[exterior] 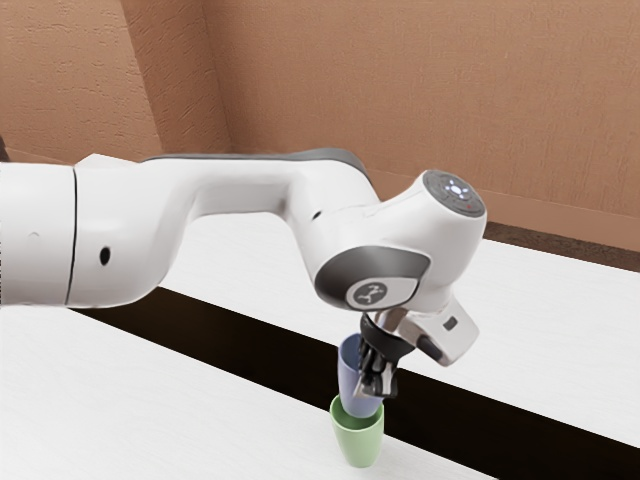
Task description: Place the left cup onto the right cup
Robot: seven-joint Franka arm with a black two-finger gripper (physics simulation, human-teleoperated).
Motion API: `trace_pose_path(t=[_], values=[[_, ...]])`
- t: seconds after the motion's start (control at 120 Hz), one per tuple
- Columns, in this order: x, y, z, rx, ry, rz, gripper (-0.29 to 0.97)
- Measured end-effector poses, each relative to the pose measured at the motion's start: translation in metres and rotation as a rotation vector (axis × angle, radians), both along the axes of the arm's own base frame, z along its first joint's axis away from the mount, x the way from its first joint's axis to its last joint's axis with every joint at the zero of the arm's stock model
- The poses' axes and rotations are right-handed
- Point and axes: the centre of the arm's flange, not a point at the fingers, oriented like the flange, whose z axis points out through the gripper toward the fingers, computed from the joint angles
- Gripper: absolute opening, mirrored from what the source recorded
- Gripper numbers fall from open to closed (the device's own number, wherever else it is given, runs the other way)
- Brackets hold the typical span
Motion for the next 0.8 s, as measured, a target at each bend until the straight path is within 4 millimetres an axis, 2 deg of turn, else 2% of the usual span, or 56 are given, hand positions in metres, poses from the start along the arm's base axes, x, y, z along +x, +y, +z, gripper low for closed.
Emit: trace_pose_path(t=[0.8], values=[[0.002,-0.006,-0.023,0.011,0.016,-0.002,-0.10]])
